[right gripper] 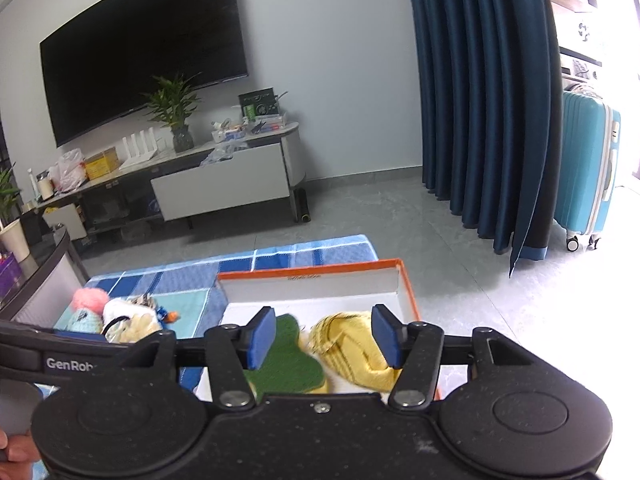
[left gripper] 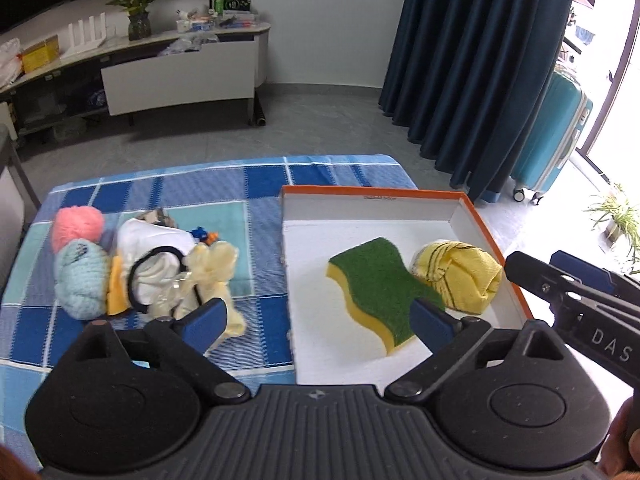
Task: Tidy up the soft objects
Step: 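Open right gripper to drop the towel in the box while left gripper releases the sponge there, then withdraw both grippers from the box back toward the remaining items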
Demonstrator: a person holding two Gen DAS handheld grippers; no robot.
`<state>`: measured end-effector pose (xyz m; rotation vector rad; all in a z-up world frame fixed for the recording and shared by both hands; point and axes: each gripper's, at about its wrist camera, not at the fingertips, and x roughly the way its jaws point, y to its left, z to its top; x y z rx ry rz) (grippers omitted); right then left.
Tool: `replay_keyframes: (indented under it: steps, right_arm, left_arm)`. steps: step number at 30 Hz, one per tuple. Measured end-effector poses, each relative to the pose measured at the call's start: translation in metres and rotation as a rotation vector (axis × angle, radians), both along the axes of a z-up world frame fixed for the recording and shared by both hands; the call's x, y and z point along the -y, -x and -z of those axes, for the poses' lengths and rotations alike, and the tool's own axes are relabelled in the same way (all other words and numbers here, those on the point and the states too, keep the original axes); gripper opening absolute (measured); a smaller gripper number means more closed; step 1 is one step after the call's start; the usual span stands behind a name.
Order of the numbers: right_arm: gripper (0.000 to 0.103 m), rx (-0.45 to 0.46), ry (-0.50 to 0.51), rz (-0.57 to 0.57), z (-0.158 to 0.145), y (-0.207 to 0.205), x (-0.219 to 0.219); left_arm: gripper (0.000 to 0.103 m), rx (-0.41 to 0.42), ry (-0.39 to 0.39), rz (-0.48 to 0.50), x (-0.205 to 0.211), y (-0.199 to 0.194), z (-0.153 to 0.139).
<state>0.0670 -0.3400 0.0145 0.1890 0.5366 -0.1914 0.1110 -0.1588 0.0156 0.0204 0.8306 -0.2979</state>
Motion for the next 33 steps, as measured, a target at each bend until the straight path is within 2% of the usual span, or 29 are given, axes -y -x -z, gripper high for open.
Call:
replay_keyframes:
  steps: [16,33]
  right_arm:
    - [0.069,-0.029,0.017,-0.103,-0.001,0.005,-0.055]
    - [0.071,-0.053,0.041,-0.193,0.002,-0.004,-0.097]
  left_arm:
    - [0.100,0.021,0.020,-0.082,-0.050,0.024,-0.005]
    - [0.100,0.016,0.041,-0.159,-0.092,0.031,0.000]
